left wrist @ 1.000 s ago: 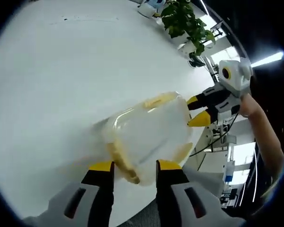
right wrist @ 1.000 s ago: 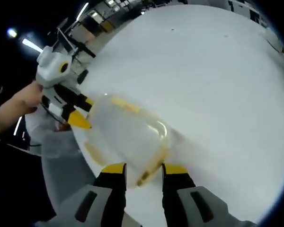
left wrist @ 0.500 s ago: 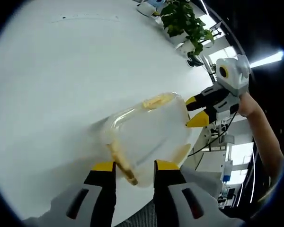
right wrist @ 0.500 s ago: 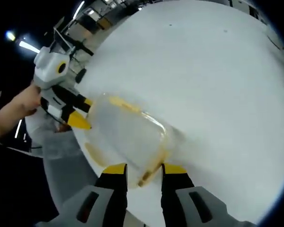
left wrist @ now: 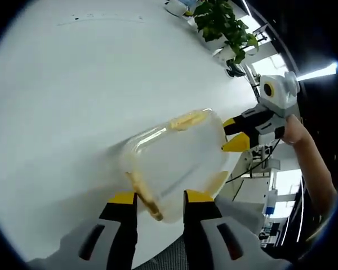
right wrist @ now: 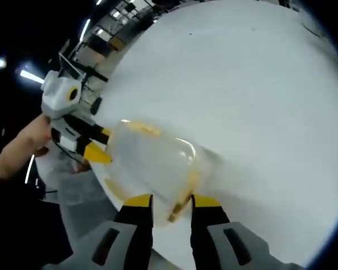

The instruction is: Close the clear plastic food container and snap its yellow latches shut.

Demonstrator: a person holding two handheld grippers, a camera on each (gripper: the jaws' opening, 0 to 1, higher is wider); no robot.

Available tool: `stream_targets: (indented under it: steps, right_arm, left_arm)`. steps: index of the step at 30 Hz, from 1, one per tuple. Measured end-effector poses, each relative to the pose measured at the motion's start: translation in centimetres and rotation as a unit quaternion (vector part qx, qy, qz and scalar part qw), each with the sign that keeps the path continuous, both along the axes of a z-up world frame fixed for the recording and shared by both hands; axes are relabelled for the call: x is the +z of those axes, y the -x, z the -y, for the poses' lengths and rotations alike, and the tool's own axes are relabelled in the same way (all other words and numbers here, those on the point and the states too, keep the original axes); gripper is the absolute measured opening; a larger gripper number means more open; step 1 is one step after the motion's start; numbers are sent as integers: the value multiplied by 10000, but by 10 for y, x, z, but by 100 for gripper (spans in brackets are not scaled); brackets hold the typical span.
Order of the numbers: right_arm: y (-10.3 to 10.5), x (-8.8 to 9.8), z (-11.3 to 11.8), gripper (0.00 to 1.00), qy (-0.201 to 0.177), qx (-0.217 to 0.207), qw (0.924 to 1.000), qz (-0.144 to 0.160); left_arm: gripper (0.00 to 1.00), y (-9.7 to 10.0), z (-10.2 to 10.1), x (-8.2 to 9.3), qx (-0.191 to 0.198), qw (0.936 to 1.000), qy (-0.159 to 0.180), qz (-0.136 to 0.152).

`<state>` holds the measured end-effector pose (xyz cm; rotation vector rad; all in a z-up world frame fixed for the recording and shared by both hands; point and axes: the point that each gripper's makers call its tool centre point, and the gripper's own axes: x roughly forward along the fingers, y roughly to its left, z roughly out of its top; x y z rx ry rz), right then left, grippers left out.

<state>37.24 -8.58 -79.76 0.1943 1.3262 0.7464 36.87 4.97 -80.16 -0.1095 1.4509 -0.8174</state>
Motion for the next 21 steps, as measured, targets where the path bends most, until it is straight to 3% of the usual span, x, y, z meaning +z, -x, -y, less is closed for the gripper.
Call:
stream_targets:
  steps: [6, 16, 21]
  right_arm:
    - [1, 1, -1, 23, 44, 64, 9999, -104]
    - [1, 4, 0, 24, 44, 42, 10000, 39]
    - [2, 4, 0, 24, 156, 24, 9998, -136]
  left_arm:
    - [29, -1, 1, 1, 19, 10000, 6, 9]
    - [31, -2, 0, 4, 59, 9999, 112, 56]
    - [33, -1, 0, 7, -113, 9998, -3, 159]
